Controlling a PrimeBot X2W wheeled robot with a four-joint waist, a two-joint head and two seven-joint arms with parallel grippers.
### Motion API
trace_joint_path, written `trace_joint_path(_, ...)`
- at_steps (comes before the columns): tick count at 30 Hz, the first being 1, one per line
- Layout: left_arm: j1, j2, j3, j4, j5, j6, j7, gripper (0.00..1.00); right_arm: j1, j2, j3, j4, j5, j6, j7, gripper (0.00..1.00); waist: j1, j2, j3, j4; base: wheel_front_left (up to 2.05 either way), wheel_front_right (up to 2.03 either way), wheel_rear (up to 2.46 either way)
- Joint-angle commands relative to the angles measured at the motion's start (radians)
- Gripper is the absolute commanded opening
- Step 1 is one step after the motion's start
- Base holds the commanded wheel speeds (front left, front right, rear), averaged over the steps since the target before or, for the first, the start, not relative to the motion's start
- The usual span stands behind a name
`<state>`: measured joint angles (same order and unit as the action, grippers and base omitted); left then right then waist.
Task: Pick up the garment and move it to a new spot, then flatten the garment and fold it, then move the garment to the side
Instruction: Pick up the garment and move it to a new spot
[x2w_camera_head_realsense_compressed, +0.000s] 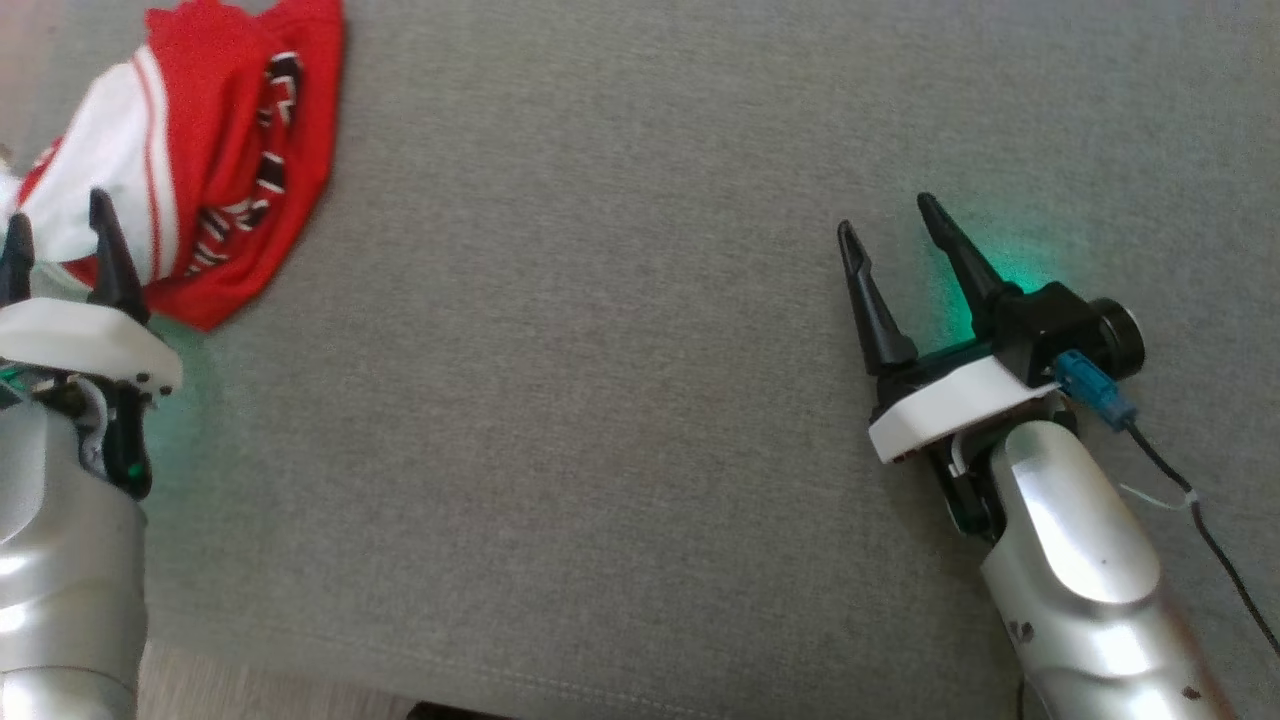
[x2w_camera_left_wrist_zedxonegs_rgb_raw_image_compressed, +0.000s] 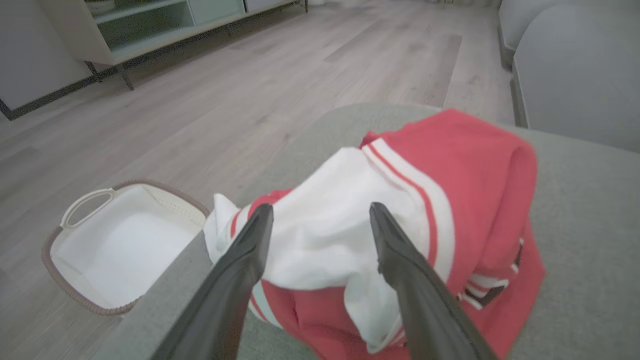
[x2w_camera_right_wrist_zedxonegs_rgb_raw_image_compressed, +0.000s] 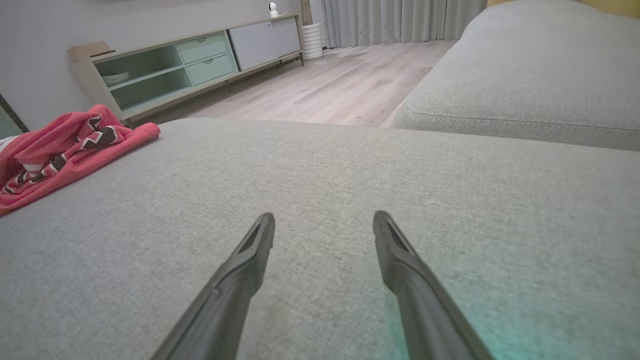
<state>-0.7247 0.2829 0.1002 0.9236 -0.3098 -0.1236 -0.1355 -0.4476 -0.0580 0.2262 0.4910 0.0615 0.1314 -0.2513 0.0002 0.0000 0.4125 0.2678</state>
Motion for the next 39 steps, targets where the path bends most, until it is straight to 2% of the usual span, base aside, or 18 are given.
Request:
trace_joint_path(1, -0.030, 0.074, 0.038, 0.017, -0.013, 0.005, 0.018, 1.00, -0.005, 0.008, 0.015, -0.019, -0.007, -0.001, -0.009, 1.00, -0.0002, 0.0000, 0.025, -0.025, 0.00, 0.00, 0.00)
trace_joint_path(6, -0.071, 0.080, 0.025, 0.114, -0.023, 0.003, 0.056, 1.00, -0.005, 0.008, 0.003, -0.026, -0.016, -0.001, -0.006, 1.00, -0.0002, 0.0000, 0.045, -0.044, 0.00, 0.00, 0.00)
trace_joint_path(7, -0.077, 0.078, 0.020, 0.128, -0.025, 0.001, 0.059, 0.46, -0.005, 0.008, 0.001, -0.025, -0.016, -0.001, -0.006, 1.00, -0.0002, 0.0000, 0.046, -0.045, 0.00, 0.00, 0.00)
trace_joint_path(8, -0.082, 0.079, 0.013, 0.138, -0.026, 0.000, 0.057, 0.00, -0.005, 0.008, 0.000, -0.024, -0.015, -0.001, -0.006, 1.00, -0.0002, 0.0000, 0.045, -0.048, 0.00, 0.00, 0.00)
trace_joint_path(17, -0.153, 0.150, -0.077, 0.081, 0.038, -0.006, -0.090, 0.00, 0.006, 0.008, 0.020, 0.004, 0.057, -0.001, -0.009, 1.00, -0.0002, 0.0000, -0.043, -0.081, 0.00, 0.00, 0.00)
trace_joint_path(21, -0.188, 0.149, -0.119, 0.005, 0.055, -0.006, -0.112, 0.00, 0.017, 0.008, 0.033, 0.009, 0.097, -0.001, -0.010, 1.00, -0.0002, 0.0000, -0.088, -0.104, 0.00, 0.00, 0.00)
trace_joint_path(25, -0.216, 0.119, -0.210, -0.144, 0.047, -0.007, -0.122, 0.00, 0.040, 0.008, 0.041, 0.001, 0.142, -0.001, -0.010, 1.00, -0.0002, 0.0000, -0.145, -0.152, 0.00, 0.00, 0.00)
trace_joint_path(30, -0.219, 0.060, -0.349, -0.326, -0.017, -0.007, -0.113, 0.00, 0.062, 0.008, 0.044, -0.009, 0.177, -0.001, -0.010, 1.00, -0.0002, 0.0000, -0.190, -0.241, 0.00, 0.00, 0.00)
trace_joint_path(35, -0.198, -0.037, -0.472, -0.469, -0.102, -0.007, -0.080, 0.00, 0.082, 0.008, 0.045, -0.019, 0.203, -0.001, -0.010, 1.00, -0.0002, 0.0000, -0.206, -0.334, 0.00, 0.00, 0.00)
trace_joint_path(39, -0.171, -0.136, -0.571, -0.513, -0.148, -0.007, -0.069, 0.00, 0.093, 0.008, 0.045, -0.033, 0.214, -0.001, -0.010, 1.00, -0.0002, 0.0000, -0.204, -0.398, 0.00, 0.00, 0.00)
